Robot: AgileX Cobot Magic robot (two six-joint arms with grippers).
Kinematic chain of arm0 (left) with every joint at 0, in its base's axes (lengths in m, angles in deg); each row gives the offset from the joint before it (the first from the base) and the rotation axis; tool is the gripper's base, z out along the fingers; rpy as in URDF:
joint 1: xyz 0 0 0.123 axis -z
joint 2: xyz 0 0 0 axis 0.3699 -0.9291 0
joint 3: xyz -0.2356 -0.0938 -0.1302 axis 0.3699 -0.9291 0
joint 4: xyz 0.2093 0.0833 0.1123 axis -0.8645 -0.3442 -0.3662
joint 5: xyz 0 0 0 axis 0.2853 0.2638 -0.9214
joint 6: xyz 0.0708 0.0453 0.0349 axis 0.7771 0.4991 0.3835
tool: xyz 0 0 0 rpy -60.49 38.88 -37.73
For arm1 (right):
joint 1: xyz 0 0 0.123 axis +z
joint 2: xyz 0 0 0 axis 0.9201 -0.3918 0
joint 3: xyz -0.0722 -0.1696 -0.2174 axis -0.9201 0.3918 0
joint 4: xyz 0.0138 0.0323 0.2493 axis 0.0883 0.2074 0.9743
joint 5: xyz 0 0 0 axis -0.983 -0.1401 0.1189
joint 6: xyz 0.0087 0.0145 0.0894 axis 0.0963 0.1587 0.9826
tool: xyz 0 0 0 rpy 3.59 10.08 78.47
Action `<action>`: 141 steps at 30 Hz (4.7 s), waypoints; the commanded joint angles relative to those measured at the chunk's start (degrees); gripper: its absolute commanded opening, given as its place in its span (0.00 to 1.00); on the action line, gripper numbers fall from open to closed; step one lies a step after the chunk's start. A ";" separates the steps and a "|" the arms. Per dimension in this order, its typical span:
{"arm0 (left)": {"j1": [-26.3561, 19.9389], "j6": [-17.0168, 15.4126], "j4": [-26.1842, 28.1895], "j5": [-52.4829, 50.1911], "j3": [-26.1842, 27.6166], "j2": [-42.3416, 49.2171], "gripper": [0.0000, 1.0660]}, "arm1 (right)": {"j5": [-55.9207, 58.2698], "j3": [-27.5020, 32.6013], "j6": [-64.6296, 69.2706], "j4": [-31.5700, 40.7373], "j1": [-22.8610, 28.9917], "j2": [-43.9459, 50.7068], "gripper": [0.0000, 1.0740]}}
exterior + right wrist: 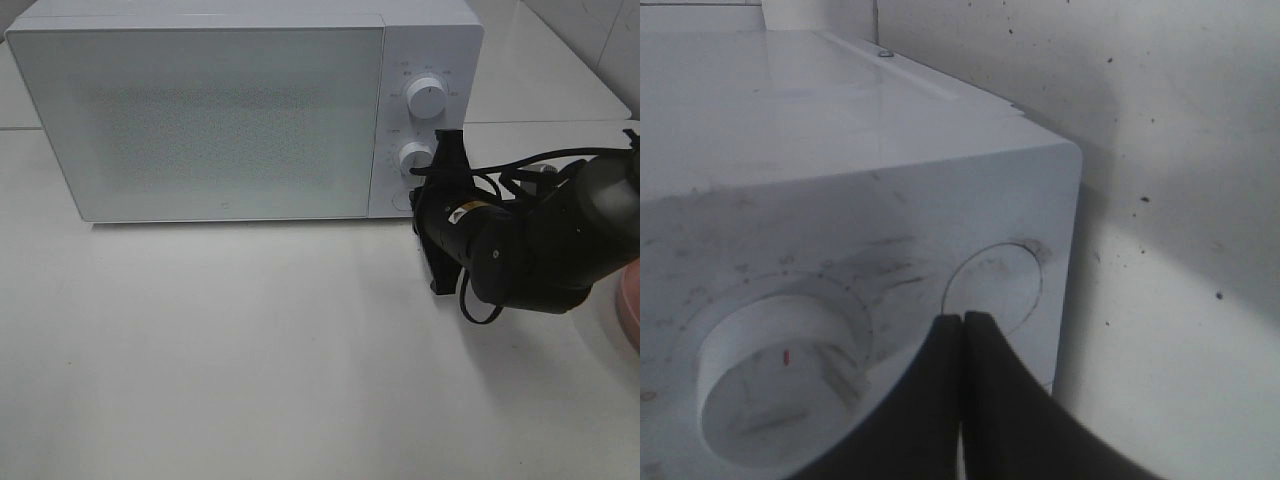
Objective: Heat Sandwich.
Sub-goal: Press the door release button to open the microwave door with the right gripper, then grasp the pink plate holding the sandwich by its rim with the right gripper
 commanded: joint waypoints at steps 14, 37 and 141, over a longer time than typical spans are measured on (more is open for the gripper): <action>0.06 0.00 0.17 -0.80 -0.11 0.97 0.90 | 3.50 -5.73 2.01 -2.98 -2.92 -3.67 0.00; 0.06 0.40 0.17 -0.80 -0.11 0.97 0.90 | -9.63 -10.54 1.55 0.57 -2.92 -7.79 0.00; 0.06 0.40 0.17 -0.80 -0.11 0.97 0.90 | 62.51 2.52 -88.06 -6.07 -4.87 24.87 0.09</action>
